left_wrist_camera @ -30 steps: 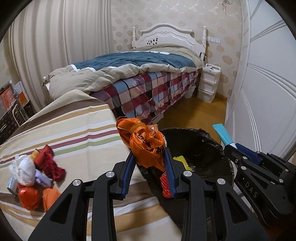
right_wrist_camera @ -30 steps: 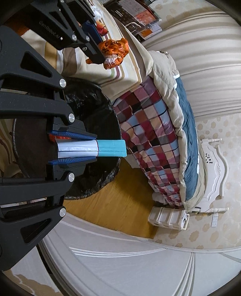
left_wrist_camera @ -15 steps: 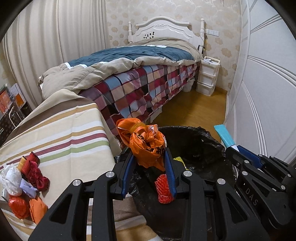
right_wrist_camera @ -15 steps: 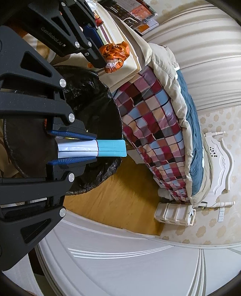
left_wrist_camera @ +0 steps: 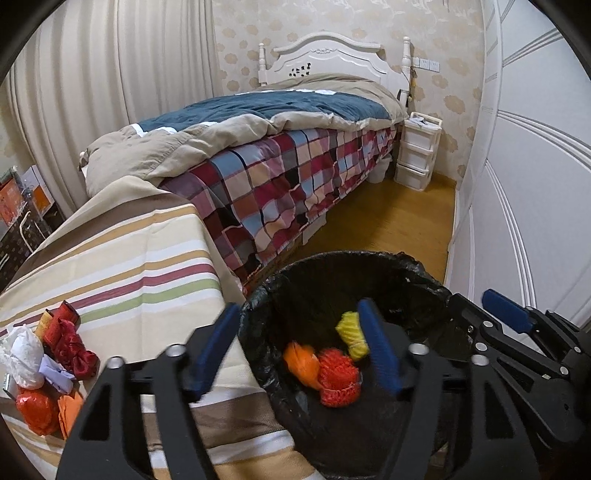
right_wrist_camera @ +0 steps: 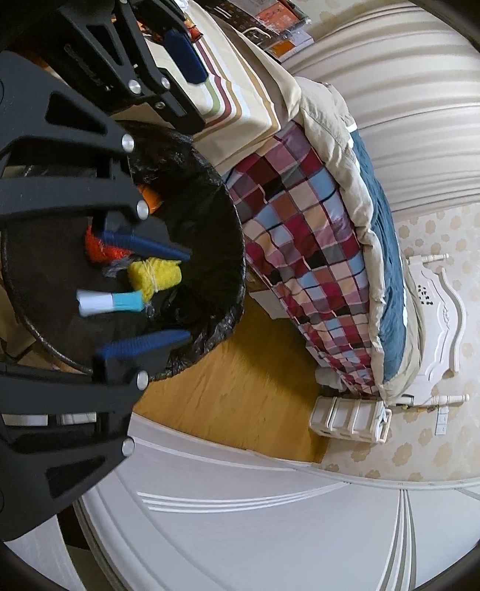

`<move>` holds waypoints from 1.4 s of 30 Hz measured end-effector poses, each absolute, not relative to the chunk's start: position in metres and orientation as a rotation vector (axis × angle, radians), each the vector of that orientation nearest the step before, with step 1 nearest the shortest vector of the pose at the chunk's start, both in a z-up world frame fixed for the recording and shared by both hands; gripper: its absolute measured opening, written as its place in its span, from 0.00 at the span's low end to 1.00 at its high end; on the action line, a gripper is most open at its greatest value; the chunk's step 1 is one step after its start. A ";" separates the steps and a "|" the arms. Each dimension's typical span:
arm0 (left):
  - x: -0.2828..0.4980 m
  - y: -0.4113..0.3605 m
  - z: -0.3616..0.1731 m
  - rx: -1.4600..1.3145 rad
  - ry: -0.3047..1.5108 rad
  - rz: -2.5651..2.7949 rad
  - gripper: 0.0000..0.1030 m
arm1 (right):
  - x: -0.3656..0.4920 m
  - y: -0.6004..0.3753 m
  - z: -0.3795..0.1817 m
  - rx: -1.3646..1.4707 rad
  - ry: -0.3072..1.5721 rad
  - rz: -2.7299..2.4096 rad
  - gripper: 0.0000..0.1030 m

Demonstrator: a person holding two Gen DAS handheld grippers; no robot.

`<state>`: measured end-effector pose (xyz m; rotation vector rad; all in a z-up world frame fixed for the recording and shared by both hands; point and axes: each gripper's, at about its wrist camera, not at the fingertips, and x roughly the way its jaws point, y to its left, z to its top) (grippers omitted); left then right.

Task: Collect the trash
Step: 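Move both tools back over the table toward the red plastic bag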

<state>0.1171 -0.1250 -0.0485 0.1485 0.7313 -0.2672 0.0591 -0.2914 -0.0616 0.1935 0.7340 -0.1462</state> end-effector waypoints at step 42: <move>0.023 0.098 -0.047 -0.013 0.748 0.146 0.84 | 0.014 -0.123 -0.041 0.073 0.754 0.163 0.85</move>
